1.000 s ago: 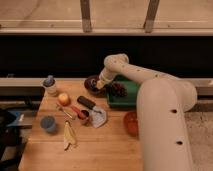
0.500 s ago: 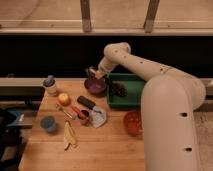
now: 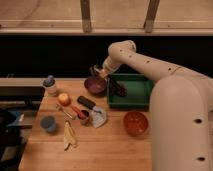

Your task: Place brush in red bowl

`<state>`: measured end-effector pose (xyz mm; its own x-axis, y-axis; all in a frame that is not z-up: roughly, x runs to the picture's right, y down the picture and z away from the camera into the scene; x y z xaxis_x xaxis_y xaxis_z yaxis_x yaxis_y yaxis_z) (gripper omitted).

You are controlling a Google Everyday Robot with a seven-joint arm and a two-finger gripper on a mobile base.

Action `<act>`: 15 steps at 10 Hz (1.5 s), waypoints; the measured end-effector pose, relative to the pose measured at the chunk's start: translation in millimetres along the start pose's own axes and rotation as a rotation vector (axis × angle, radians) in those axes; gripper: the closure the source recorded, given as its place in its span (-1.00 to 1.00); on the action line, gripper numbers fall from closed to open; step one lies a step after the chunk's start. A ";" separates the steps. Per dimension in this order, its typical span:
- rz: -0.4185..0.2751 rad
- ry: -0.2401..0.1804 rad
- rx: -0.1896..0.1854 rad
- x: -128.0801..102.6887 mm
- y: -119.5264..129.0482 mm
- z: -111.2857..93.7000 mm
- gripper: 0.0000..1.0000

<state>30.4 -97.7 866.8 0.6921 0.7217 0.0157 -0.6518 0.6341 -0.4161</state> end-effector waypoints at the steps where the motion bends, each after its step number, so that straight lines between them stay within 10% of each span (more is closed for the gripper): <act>1: 0.012 0.003 0.011 10.5 -3.7 -8.9 0.82; 15: 0.155 0.029 0.122 128.8 9.3 -113.8 0.82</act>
<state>148.8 -30.5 761.6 0.5877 0.8063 -0.0668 -0.7829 0.5458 -0.2986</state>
